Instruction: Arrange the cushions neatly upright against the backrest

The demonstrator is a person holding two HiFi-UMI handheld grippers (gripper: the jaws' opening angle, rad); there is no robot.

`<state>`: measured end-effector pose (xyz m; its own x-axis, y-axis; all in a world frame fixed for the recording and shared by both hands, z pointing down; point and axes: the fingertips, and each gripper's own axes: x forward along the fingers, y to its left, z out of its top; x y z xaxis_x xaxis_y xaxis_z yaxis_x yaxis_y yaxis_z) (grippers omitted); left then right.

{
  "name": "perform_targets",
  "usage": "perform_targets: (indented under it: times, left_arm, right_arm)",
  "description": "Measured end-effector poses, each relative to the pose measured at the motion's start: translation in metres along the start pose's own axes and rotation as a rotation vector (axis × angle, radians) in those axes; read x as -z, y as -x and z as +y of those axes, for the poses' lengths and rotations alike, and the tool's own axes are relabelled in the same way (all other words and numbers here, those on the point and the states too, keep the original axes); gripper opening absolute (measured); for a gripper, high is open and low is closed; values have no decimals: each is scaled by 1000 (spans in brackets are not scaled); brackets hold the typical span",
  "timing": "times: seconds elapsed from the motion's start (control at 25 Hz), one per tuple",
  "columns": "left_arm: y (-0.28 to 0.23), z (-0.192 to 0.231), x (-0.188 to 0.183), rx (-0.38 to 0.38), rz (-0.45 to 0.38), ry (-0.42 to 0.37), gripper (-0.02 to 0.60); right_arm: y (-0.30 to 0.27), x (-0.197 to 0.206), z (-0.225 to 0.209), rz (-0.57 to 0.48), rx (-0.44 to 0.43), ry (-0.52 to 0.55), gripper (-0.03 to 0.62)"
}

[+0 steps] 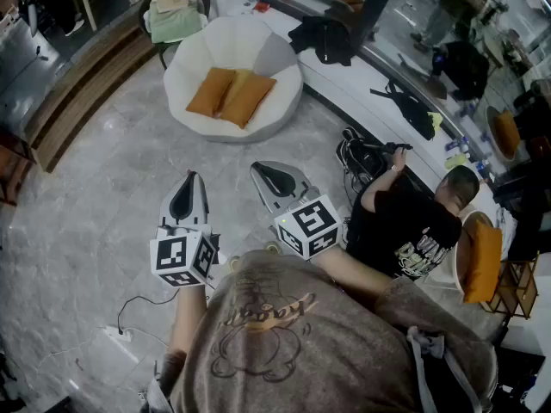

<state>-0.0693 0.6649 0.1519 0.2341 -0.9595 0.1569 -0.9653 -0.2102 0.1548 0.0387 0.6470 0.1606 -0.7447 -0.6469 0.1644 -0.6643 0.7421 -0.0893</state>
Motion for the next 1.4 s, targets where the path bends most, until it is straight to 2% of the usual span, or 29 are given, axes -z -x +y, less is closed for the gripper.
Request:
perform_targets:
  times: [0.52,0.88,1.2,1.4]
  left_arm:
    - [-22,-13,3,6,15,-5,5]
    - [-38,-28,10,-25,9,-1,5]
    - [-52,-13,7,-50,2,-9,5]
    - [-69,-4,9,-38,8,-1,5]
  right_arm:
    - [8,-1,-19,-17,-51,-14,21]
    - [17,11,-42,5,-92,1,21]
    - [5,14,-52,16,-96,5,21]
    - [-11,17,-62,26,-85,-3,21]
